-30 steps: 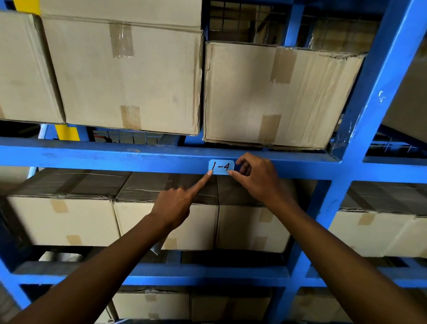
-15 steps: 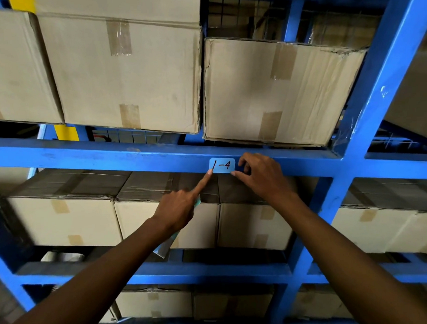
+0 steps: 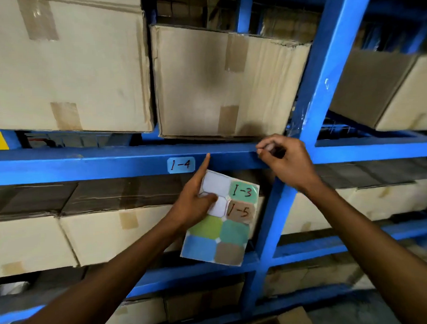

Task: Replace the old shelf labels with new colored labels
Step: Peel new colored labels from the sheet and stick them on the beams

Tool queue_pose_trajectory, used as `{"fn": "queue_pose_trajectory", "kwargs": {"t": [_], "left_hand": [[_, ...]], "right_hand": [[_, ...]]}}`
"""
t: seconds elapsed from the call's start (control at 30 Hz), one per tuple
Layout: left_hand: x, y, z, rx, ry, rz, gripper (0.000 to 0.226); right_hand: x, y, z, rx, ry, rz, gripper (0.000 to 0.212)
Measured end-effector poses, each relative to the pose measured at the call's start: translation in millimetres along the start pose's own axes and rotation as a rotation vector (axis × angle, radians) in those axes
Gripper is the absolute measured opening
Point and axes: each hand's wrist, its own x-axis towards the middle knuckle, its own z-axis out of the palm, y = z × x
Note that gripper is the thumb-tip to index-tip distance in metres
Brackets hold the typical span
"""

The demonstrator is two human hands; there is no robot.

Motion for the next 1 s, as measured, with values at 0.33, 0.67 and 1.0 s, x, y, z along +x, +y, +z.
{"fn": "queue_pose_trajectory", "kwargs": {"t": [0.33, 0.67, 1.0], "left_hand": [[44.1, 64.2, 87.3, -0.364, -0.050, 0.171, 0.088], [73.4, 126.1, 170.6, -0.425, -0.078, 0.337, 0.088], [113.2, 166.9, 238.3, -0.167, 0.204, 0.401, 0.087]], "right_hand": [[-52.8, 12.0, -102.4, -0.309, 0.183, -0.010, 0.019], [-55.4, 35.4, -186.8, -0.653, 0.270, -0.075, 0.034], [-6.5, 89.8, -242.3, -0.766, 0.289, -0.348, 0.029]]}}
